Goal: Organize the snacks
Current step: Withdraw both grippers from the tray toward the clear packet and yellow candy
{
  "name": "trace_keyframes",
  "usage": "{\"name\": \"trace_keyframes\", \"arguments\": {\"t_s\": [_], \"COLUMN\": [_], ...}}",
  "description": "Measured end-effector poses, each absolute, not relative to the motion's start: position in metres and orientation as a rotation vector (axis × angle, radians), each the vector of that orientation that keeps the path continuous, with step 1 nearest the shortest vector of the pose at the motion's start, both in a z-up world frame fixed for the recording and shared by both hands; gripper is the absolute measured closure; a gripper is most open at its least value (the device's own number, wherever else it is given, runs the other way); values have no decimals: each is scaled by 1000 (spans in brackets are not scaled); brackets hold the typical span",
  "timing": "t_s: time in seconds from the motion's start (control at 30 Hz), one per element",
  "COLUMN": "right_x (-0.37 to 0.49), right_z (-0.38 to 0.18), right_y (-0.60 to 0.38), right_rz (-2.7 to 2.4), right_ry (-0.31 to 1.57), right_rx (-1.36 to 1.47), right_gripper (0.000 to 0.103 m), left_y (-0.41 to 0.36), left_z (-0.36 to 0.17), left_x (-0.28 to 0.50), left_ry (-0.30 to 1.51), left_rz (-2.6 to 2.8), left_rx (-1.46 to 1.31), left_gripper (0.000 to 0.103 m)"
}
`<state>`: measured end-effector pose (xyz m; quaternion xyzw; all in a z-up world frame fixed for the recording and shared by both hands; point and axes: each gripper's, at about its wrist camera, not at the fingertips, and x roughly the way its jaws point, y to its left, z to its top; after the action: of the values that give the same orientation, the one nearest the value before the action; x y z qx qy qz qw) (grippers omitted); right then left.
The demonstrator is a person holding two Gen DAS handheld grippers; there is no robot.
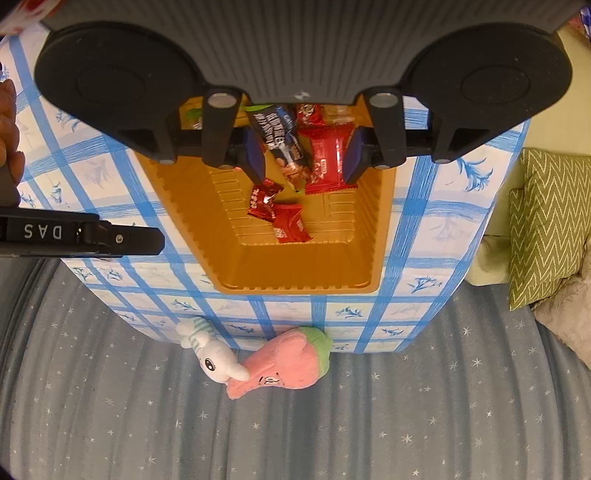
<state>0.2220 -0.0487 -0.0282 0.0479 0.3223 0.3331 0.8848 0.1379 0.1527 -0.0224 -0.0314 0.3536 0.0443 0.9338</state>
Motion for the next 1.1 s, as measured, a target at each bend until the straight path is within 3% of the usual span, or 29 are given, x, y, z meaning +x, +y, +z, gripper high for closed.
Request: {"name": "trace_keyframes", "arguments": {"t_s": [0.3, 0.63, 1.1], "right_x": [226, 237, 247], "right_z": [-27, -31, -49], "right_y": [-82, -141, -249], "right_rz": [626, 486, 257], "right_ry": [657, 661, 696], "right_rx": [108, 139, 212], "right_gripper": [42, 42, 42], "left_y": [131, 87, -1], "left_z": [-15, -10, -18], "left_x": [148, 169, 209], "left_ry": [707, 677, 665], "left_rz": [60, -11, -155], "left_rx": [-57, -53, -29], "left_gripper": [49, 29, 22]}}
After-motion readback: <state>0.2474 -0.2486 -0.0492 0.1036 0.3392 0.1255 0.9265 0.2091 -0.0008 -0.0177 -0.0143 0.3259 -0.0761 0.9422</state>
